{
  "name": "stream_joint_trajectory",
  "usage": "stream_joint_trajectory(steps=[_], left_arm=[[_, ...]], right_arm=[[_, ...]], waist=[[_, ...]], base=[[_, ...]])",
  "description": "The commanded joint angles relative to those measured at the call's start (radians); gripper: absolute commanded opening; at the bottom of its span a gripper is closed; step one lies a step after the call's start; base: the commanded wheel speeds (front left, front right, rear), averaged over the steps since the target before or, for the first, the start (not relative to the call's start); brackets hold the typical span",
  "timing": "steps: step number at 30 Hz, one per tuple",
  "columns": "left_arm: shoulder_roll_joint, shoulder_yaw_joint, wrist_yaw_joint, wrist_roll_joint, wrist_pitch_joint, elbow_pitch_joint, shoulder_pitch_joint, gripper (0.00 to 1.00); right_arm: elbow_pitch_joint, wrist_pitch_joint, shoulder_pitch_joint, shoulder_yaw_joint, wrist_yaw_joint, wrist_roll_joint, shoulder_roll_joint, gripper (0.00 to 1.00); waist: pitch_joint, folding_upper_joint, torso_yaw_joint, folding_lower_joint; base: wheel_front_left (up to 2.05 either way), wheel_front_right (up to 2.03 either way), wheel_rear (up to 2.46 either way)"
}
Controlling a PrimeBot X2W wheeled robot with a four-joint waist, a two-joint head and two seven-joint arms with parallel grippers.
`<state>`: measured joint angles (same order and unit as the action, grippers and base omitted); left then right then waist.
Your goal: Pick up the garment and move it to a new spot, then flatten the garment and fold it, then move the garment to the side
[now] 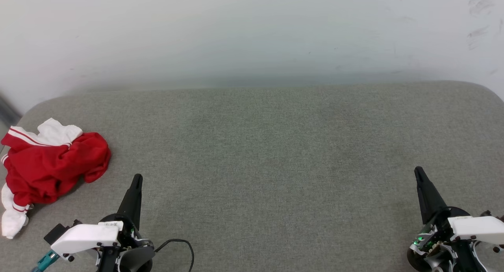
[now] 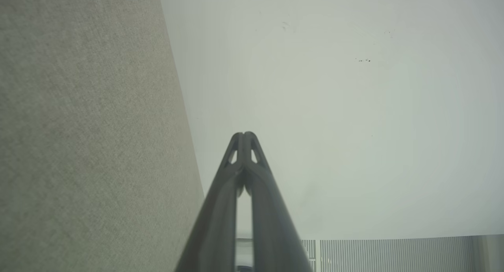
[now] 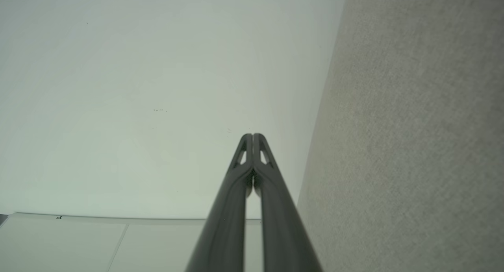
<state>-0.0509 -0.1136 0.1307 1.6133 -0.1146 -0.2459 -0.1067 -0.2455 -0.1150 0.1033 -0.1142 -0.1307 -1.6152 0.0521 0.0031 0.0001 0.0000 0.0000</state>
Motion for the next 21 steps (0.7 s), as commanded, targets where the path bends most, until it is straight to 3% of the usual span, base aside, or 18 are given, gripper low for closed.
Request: stream_joint_trajectory(steps=[1, 21], left_arm=[[0.001, -0.002, 0.002, -0.001, -0.002, 0.000, -0.006, 0.00], [0.001, -0.002, 0.002, -0.001, -0.002, 0.000, -0.006, 0.00]], right_arm=[[0.000, -0.001, 0.012, 0.001, 0.000, 0.005, -0.004, 0.00], [0.000, -0.001, 0.012, 0.001, 0.000, 0.005, -0.004, 0.00]], waist=[[0.000, -0.0001, 0.000, 0.0000], [0.000, -0.0001, 0.000, 0.0000]], base=[[0.00, 0.00, 0.00], [0.00, 0.00, 0.00]])
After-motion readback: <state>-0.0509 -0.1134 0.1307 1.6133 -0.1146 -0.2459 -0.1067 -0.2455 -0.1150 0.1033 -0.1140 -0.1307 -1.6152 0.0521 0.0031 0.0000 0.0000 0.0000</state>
